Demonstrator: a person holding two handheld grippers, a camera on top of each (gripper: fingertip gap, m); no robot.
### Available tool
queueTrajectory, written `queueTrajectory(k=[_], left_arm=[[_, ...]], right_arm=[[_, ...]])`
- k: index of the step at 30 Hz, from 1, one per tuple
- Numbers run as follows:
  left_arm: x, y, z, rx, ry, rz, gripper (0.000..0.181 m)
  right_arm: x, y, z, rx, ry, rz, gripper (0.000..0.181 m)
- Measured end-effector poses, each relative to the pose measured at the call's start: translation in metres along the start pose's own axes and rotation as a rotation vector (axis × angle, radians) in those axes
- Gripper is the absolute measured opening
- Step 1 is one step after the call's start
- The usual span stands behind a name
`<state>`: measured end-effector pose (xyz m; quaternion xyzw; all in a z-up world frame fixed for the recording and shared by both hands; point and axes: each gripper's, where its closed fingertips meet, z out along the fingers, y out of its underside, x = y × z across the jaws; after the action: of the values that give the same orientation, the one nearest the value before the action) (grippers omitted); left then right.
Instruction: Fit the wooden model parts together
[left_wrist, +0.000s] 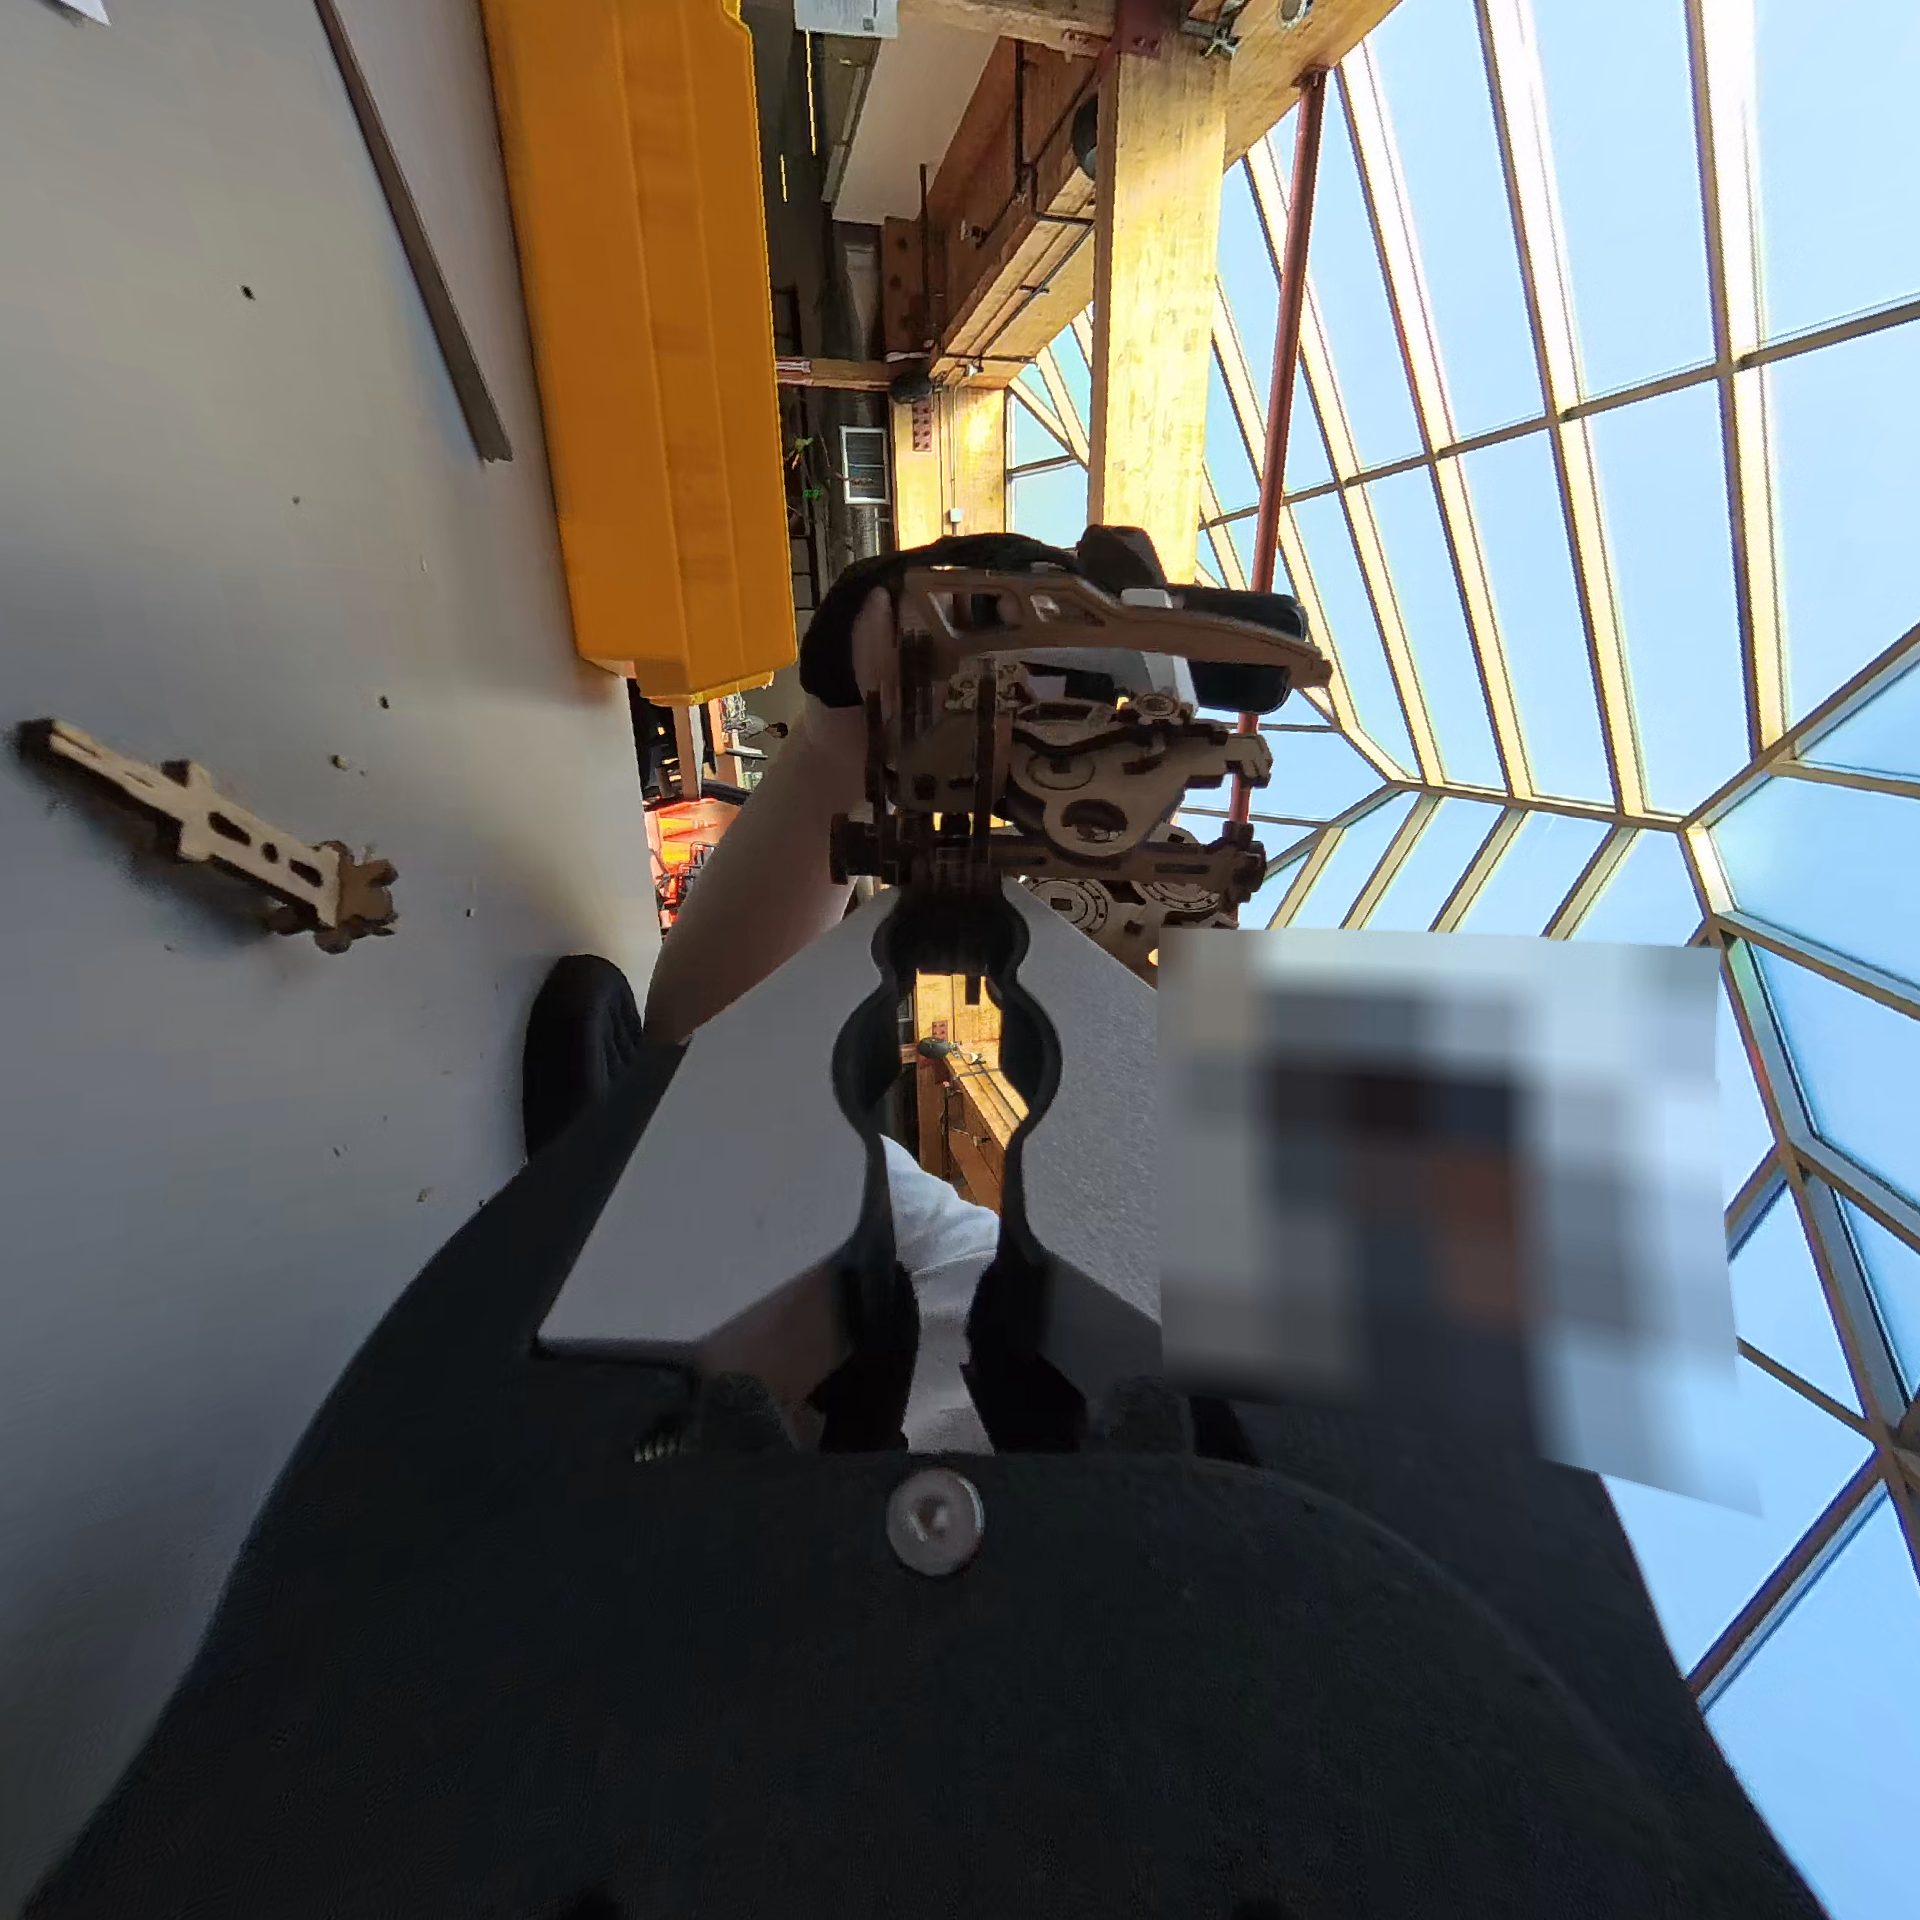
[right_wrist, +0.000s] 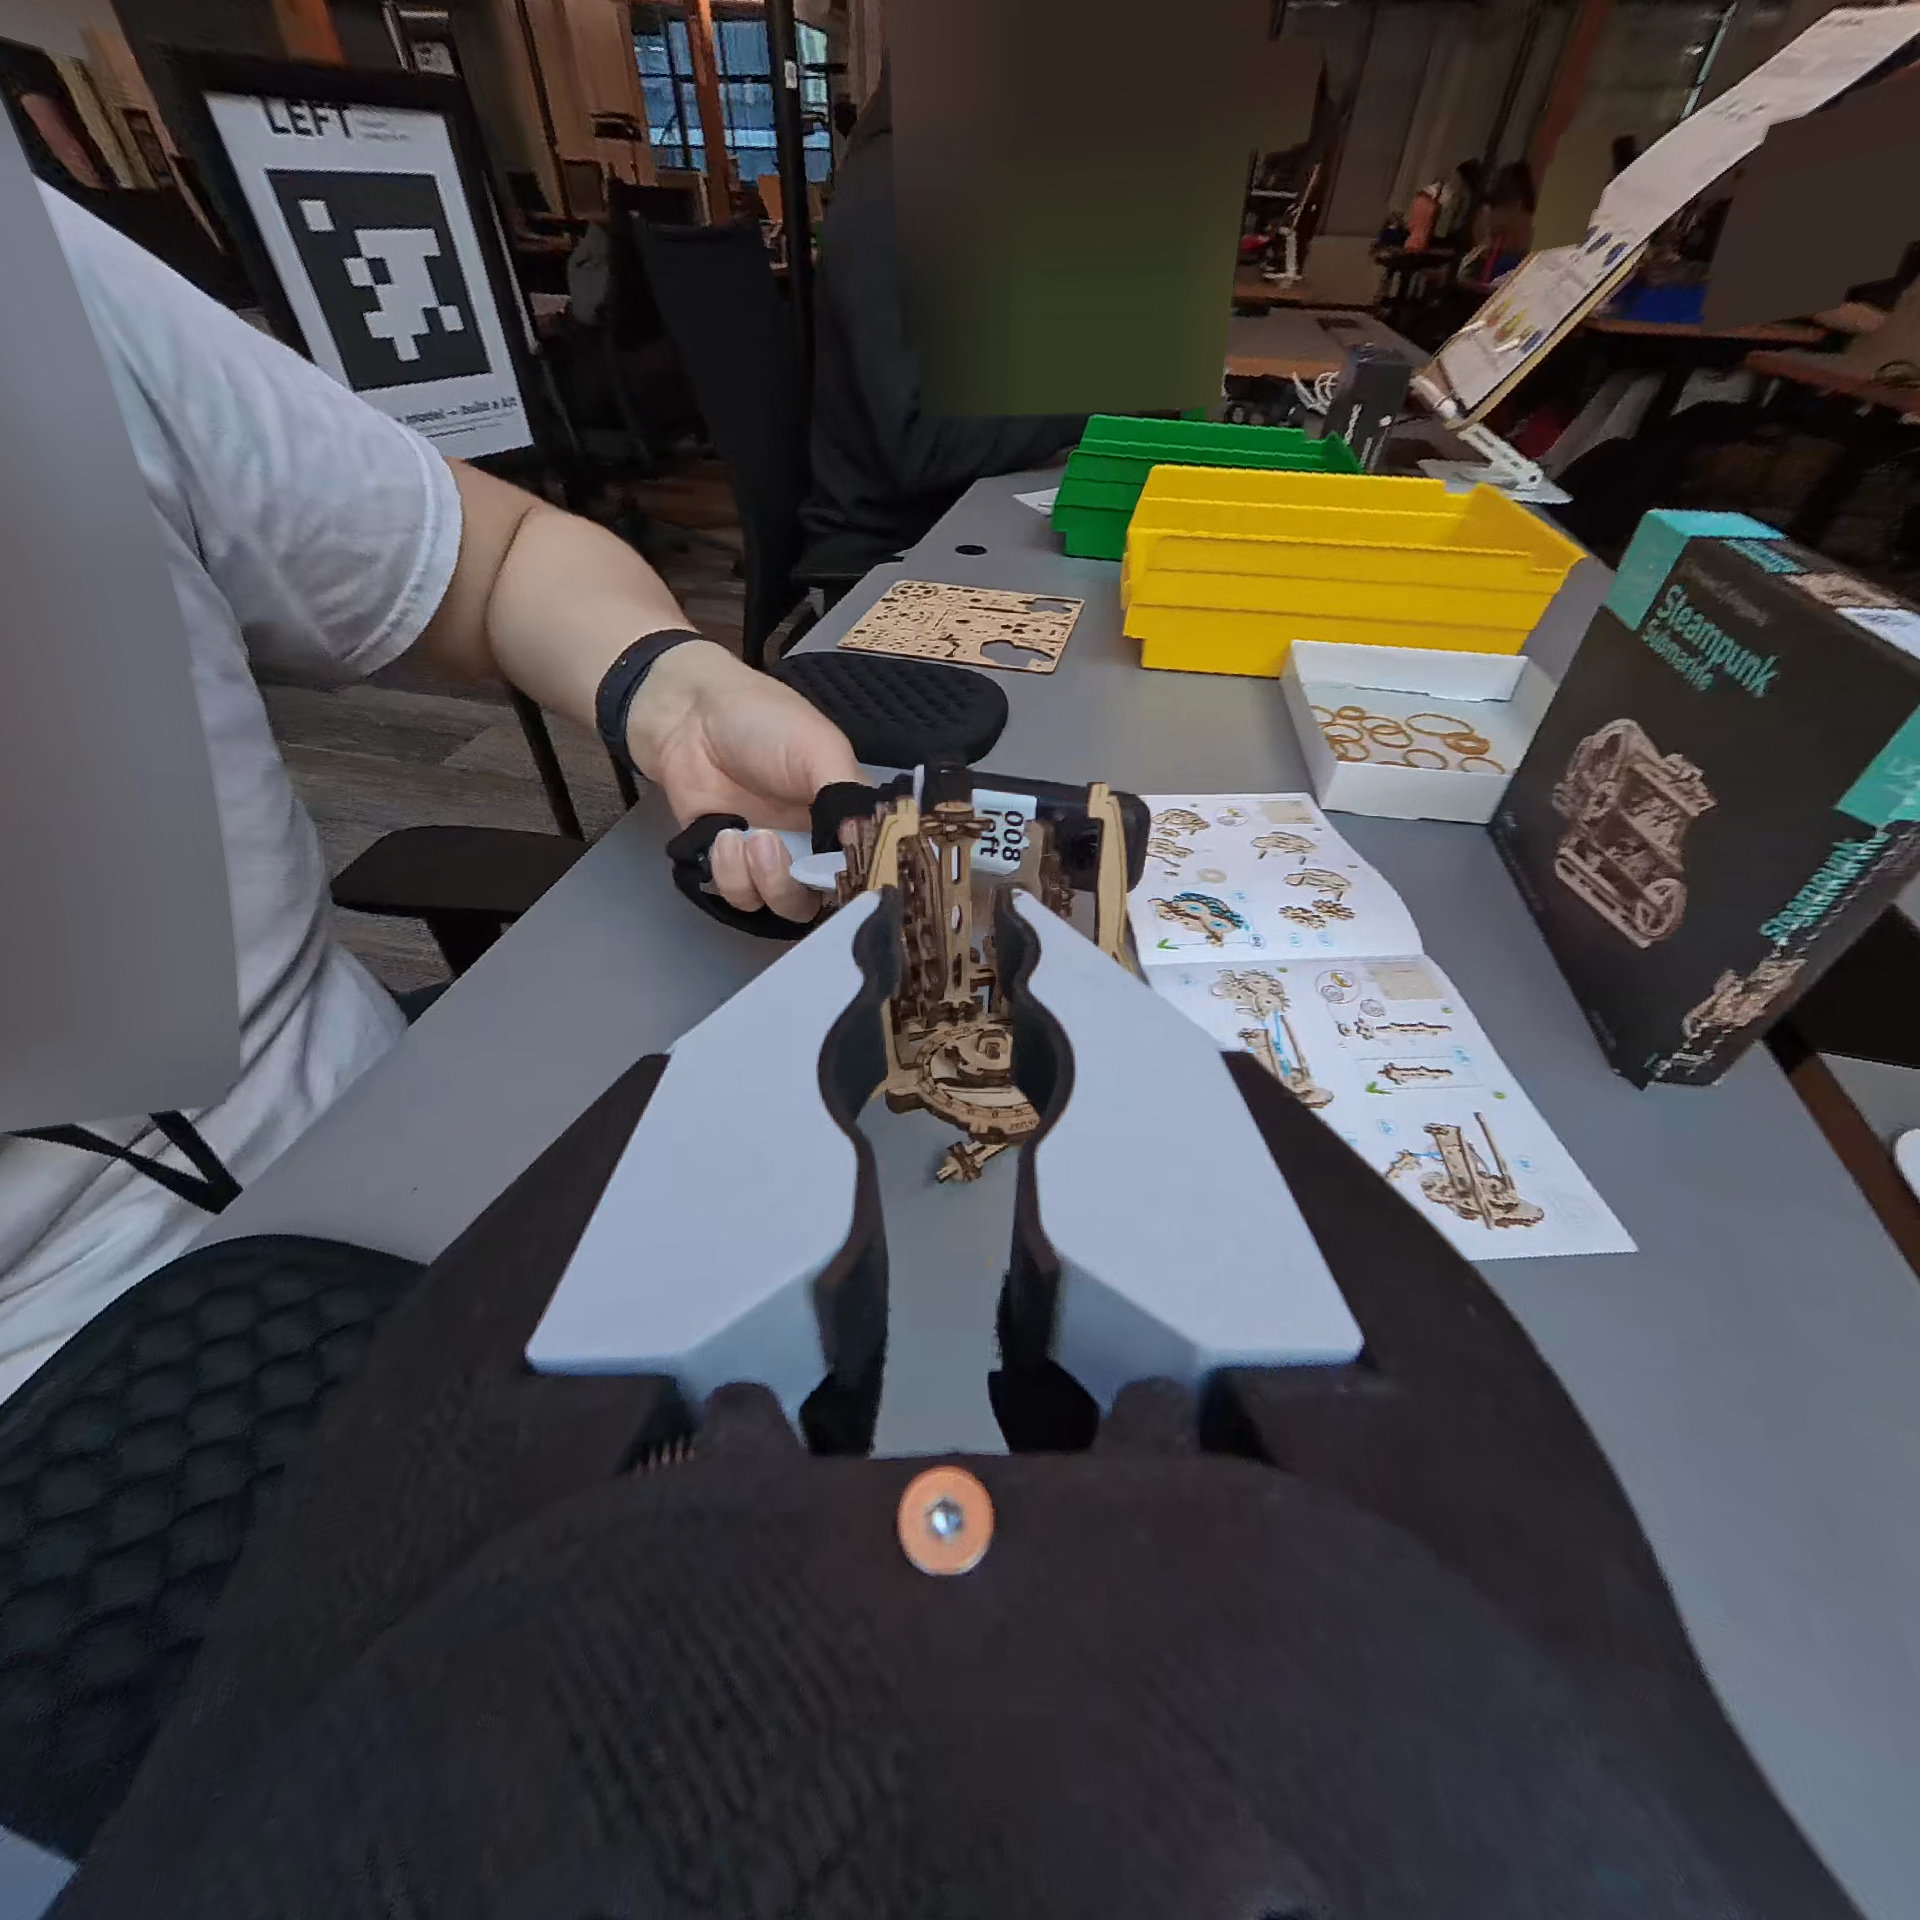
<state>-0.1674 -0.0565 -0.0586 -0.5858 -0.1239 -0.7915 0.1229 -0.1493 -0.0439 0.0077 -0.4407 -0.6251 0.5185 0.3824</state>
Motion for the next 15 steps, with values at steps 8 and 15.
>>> queueTrajectory(k=[8,15], left_arm=[[-0.008,0.005,0.005,-0.017,-0.042,-0.031,0.011],[-0.016,0.007,-0.003,-0.069,-0.157,-0.034,0.011]], right_arm=[[-0.011,0.01,-0.003,-0.078,-0.025,-0.024,0.033],[-0.008,0.029,-0.008,-0.151,-0.049,0.024,0.026]])
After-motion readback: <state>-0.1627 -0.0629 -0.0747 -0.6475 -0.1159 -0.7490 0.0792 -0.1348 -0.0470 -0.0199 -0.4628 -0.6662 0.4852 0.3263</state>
